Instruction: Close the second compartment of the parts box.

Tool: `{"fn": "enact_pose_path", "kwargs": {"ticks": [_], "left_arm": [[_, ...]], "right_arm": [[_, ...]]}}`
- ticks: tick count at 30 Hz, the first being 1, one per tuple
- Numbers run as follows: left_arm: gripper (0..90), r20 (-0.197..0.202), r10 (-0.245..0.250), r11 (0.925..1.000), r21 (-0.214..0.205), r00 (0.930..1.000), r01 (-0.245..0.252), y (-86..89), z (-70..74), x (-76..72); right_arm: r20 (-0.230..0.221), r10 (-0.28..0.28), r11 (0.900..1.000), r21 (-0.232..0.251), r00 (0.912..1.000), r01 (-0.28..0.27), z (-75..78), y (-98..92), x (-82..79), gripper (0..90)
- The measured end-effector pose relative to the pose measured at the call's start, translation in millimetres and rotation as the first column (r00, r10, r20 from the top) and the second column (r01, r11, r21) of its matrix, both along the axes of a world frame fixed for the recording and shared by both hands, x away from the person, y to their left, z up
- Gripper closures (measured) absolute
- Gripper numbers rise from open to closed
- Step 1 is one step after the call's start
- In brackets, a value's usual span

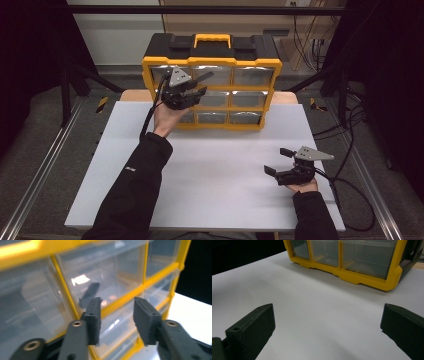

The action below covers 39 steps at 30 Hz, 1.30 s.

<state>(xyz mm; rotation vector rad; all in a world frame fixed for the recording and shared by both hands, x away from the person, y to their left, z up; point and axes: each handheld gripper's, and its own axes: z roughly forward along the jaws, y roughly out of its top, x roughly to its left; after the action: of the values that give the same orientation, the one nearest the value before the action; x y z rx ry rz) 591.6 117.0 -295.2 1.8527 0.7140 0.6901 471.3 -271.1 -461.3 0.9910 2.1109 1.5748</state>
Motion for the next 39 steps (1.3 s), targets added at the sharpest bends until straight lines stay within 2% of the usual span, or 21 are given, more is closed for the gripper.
{"fn": "enact_pose_path", "kwargs": {"ticks": [4, 8, 11, 13, 15, 18, 21, 32, 37, 39], "left_arm": [[39.8, -0.041, -0.029, 0.9993, -0.027, 0.9987, 0.028, 7.2, -3.9, -5.1], [31.0, -0.055, -0.057, 0.9956, -0.077, 0.9968, 0.053, 15.7, -5.8, -12.7], [25.3, -0.049, -0.07, 0.9938, -0.089, 0.9963, 0.066, 20.6, -7.0, -19.6], [18.8, -0.06, -0.082, 0.992, -0.101, 0.9948, 0.076, 23.1, -8.2, -23.6], [14.8, -0.044, -0.083, 0.9918, -0.102, 0.9956, 0.078, 26.1, -9.5, -29.0], [8.9, -0.062, -0.107, 0.9856, -0.138, 0.9924, 0.097, 32.4, -12.6, -35.0], [3.7, -0.066, -0.117, 0.9853, -0.133, 0.991, 0.107, 37.4, -15.6, -40.6], [2.7, -0.051, -0.121, 0.9826, -0.148, 0.9913, 0.113, 60.1, -32.2, -66.7], [2.7, -0.063, -0.122, 0.9846, -0.134, 0.9905, 0.112, 66.3, -43.6, -73.1], [2.7, -0.067, -0.128, 0.9825, -0.145, 0.9895, 0.118, 69.3, -48.2, -75.7]], "right_arm": [[-0.002, -0.001, 1.0, 0.0, 1.0, 0.001, -0.3, 0.5, 0.0, 0.2], [0.0, -0.001, 1.0, -0.005, 1.0, 0.001, -0.6, 0.6, 0.3, 0.2], [-0.003, -0.001, 1.0, -0.005, 1.0, 0.001, -0.7, 0.7, 0.3, 0.2], [-0.003, -0.001, 1.0, -0.005, 1.0, 0.001, -0.7, 0.7, 0.3, 0.2], [-0.003, 0.0, 1.0, -0.004, 1.0, 0.0, -0.6, 0.7, 0.2, 0.1], [-0.002, -0.001, 1.0, -0.004, 1.0, 0.001, -0.6, 0.8, 0.2, 0.2], [-0.002, -0.001, 1.0, -0.005, 1.0, 0.001, -0.7, 0.8, 0.3, 0.2], [-0.002, -0.003, 1.0, -0.004, 1.0, 0.003, -0.9, 1.1, 0.4, 0.1], [-0.003, -0.004, 1.0, -0.003, 1.0, 0.004, -1.1, 1.4, 0.4, 0.2], [-0.003, -0.004, 1.0, -0.004, 1.0, 0.004, -1.2, 1.5, 0.5, 0.1]]}}
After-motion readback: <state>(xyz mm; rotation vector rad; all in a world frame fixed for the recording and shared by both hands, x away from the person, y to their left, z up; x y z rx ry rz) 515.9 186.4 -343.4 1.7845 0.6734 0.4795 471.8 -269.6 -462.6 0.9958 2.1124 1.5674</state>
